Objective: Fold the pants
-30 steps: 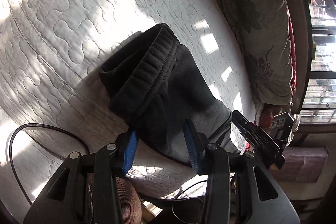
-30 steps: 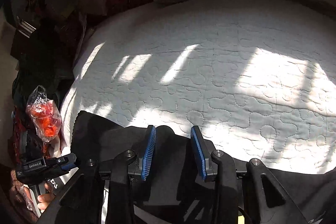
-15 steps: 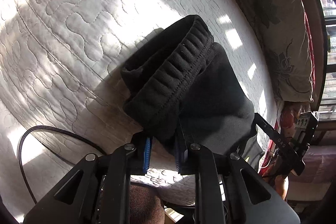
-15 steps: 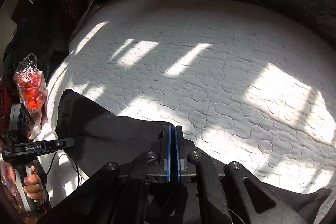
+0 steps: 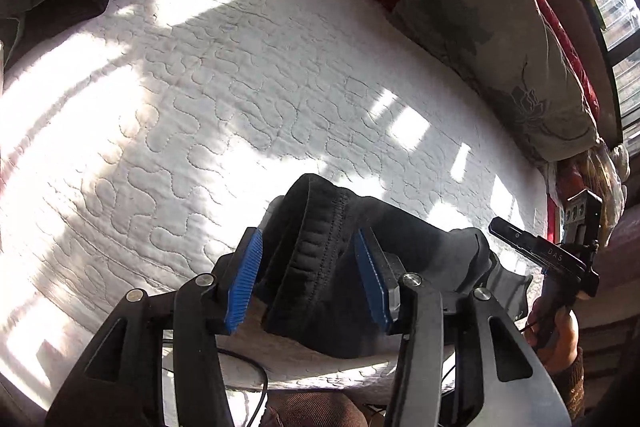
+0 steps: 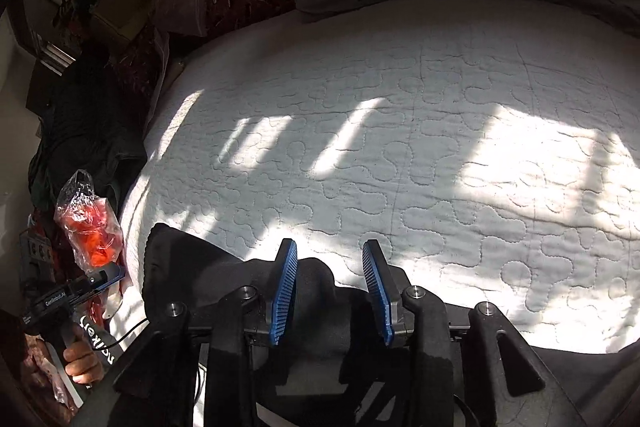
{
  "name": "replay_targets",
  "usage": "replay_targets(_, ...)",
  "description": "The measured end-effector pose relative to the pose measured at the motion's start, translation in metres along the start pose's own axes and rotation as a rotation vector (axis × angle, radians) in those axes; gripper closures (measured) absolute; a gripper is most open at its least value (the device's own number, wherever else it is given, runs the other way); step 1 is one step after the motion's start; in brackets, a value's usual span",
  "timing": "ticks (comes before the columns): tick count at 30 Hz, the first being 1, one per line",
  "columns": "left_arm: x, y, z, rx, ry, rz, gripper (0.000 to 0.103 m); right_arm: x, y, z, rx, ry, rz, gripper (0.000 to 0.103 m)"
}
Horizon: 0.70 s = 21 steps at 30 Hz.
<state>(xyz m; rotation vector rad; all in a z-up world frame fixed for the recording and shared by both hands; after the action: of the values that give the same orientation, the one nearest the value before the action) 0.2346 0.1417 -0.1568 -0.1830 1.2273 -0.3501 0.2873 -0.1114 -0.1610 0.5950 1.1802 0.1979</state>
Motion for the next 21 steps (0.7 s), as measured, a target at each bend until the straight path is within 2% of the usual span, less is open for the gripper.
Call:
replay_targets(6, 0.04, -0.016, 0.002, 0.056, 0.137, -0.053, 0.057, 0.018, 0.0, -0.003, 0.031, 0.068, 0.028, 0.064)
replay_targets(8, 0.045, -0.023, -0.003, 0.068, 0.169, -0.099, 0.057, 0.024, 0.003, -0.006, 0.015, 0.089, 0.027, 0.063)
replay_targets(13, 0.045, -0.03, 0.002, 0.097, 0.174, -0.109, 0.056, 0.036, 0.013, -0.017, -0.051, 0.147, 0.009, 0.062)
replay_targets(16, 0.041, -0.028, 0.009, 0.064, 0.15, -0.118, 0.059, 0.034, 0.015, -0.02, -0.094, 0.132, -0.019, 0.063)
replay_targets(18, 0.041, -0.027, 0.011, 0.073, 0.139, -0.079, 0.079, 0.032, 0.017, -0.022, -0.124, 0.12, -0.038, 0.074)
replay_targets(19, 0.042, -0.025, 0.01, 0.084, 0.145, -0.048, 0.081, 0.031, 0.017, -0.023, -0.15, 0.109, -0.062, 0.08)
replay_targets(20, 0.044, -0.025, 0.009, 0.091, 0.15, -0.032, 0.083, 0.032, 0.017, -0.025, -0.176, 0.108, -0.089, 0.093)
replay_targets(21, 0.043, -0.025, 0.008, 0.088, 0.143, -0.021, 0.083, 0.031, 0.016, -0.027, -0.199, 0.105, -0.114, 0.095)
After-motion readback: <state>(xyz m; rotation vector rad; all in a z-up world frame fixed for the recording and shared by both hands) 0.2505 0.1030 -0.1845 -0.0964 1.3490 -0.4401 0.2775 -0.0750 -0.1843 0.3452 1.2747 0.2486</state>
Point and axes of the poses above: each gripper's, at about its wrist camera, not at the fingertips, and x roughly the way its jaws point, y to its left, z to its top, the point moved 10 cm from there along x, roughly the way its jaws point, and after that the axes turned 12 degrees about x, right-handed, at the moved point
